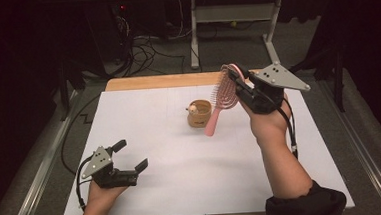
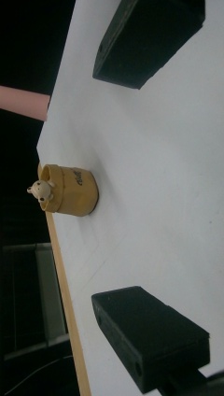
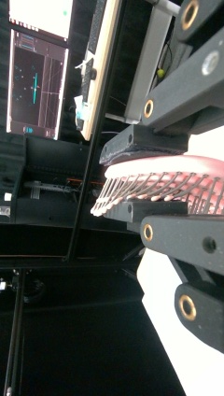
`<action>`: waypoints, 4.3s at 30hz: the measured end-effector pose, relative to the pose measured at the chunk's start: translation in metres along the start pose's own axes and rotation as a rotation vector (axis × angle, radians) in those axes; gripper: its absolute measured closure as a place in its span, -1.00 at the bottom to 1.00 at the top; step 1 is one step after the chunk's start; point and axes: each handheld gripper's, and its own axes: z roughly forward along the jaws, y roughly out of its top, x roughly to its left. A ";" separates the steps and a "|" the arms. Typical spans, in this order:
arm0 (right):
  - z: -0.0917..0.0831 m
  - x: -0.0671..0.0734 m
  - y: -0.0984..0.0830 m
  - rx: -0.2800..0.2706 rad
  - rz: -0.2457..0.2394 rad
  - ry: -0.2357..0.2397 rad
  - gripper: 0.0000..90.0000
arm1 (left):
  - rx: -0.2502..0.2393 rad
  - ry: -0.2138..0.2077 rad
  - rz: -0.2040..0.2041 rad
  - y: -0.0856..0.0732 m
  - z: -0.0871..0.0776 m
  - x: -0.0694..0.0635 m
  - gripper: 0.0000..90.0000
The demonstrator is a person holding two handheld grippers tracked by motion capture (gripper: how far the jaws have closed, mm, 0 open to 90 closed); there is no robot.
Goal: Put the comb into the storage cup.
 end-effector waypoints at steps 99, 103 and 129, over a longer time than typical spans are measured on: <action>0.109 -0.007 -0.048 0.066 -0.046 -0.170 0.64 | -0.015 -0.027 -0.014 -0.006 -0.003 0.001 -1.00; 0.110 -0.005 -0.053 0.072 -0.042 -0.170 0.64 | -0.015 -0.027 -0.013 -0.006 -0.003 0.001 -1.00; 0.118 0.009 -0.067 0.075 -0.043 -0.169 0.62 | -0.007 -0.032 0.002 -0.006 -0.002 -0.001 -0.99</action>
